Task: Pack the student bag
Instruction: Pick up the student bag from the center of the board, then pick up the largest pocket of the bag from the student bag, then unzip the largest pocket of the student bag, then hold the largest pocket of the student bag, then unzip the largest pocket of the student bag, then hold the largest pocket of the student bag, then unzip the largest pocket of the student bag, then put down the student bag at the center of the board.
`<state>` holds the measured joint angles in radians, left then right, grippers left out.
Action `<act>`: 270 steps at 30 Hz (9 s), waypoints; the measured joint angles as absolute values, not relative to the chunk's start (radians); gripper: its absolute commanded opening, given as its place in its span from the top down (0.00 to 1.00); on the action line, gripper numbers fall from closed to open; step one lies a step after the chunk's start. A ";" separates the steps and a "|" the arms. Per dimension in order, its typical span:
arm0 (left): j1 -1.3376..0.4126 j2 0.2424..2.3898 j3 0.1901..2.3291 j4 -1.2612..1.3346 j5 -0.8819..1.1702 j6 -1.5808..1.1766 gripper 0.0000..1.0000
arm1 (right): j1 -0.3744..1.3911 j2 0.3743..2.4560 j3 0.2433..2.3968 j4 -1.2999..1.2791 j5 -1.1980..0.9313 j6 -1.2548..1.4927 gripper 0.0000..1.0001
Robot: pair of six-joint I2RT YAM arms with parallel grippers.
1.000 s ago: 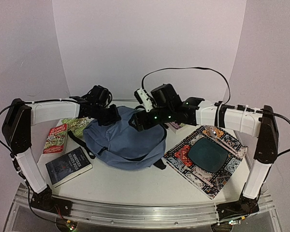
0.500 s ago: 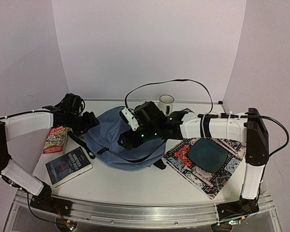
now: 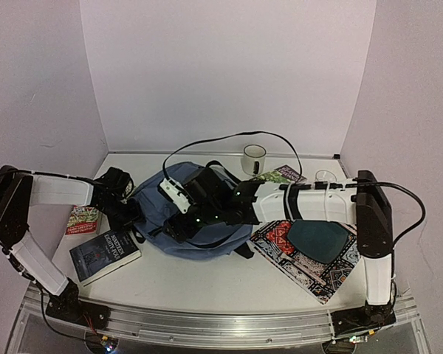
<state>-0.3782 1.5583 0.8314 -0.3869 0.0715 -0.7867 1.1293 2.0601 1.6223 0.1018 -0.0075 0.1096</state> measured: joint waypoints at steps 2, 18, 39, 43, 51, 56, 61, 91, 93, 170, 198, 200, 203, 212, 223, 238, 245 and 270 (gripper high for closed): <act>-0.378 1.584 0.833 -0.368 0.092 -0.782 0.71 | 1.135 2.074 1.643 0.104 0.000 0.081 0.20; -0.374 1.480 0.841 -0.341 0.214 -0.806 1.00 | 1.157 2.227 1.787 0.082 0.098 -0.302 0.29; -0.374 1.421 0.841 -0.342 0.244 -0.808 1.00 | 1.165 2.308 1.865 0.067 0.202 -0.441 1.00; -0.374 1.420 0.841 -0.342 0.243 -0.801 1.00 | 1.165 2.308 1.865 0.067 0.212 -0.437 1.00; -0.374 1.420 0.841 -0.356 0.222 -0.775 1.00 | 1.165 2.301 1.849 0.074 0.223 -0.411 1.00; -0.372 1.440 0.853 -0.376 0.185 -0.740 1.00 | 1.164 2.195 1.702 0.063 0.206 -0.362 1.00; -0.346 1.526 0.903 -0.387 0.154 -0.694 1.00 | 1.165 2.019 1.547 0.045 0.189 -0.298 1.00; -0.257 1.445 1.035 -0.407 0.136 -0.602 0.26 | 1.157 2.025 1.568 0.101 0.027 0.048 1.00; -0.269 1.394 0.991 -0.432 0.177 -0.669 0.25 | 1.157 2.031 1.575 0.108 0.017 0.050 1.00; -0.712 1.235 0.916 -0.359 0.291 -0.089 0.28 | 1.044 1.784 1.318 0.171 -0.052 0.116 1.00; -0.848 1.301 0.726 0.061 0.289 0.022 0.32 | 1.027 1.784 1.311 0.163 -0.021 0.245 1.00; -0.848 1.282 0.717 0.071 0.299 0.027 0.32 | 1.027 1.784 1.303 0.168 -0.022 0.250 1.00; -0.848 1.289 0.717 0.088 0.316 0.042 0.32 | 1.027 1.784 1.298 0.172 -0.024 0.254 1.00; -0.848 1.426 0.731 0.110 0.346 0.104 0.43 | 1.027 1.784 1.298 0.181 -0.033 0.264 1.00; -0.848 1.421 0.731 0.125 0.332 0.119 1.00 | 0.993 1.773 1.287 0.193 -0.017 0.296 1.00; -0.848 1.095 0.624 0.049 0.273 0.055 1.00 | 0.738 1.849 1.305 0.221 -0.104 0.295 1.00; -0.845 1.042 0.575 0.017 0.273 -0.028 1.00 | 0.679 2.069 1.475 0.208 -0.193 0.277 1.00; -0.852 1.411 0.806 0.002 0.206 -0.264 0.29 | 0.701 1.752 1.212 0.187 -0.191 0.435 0.22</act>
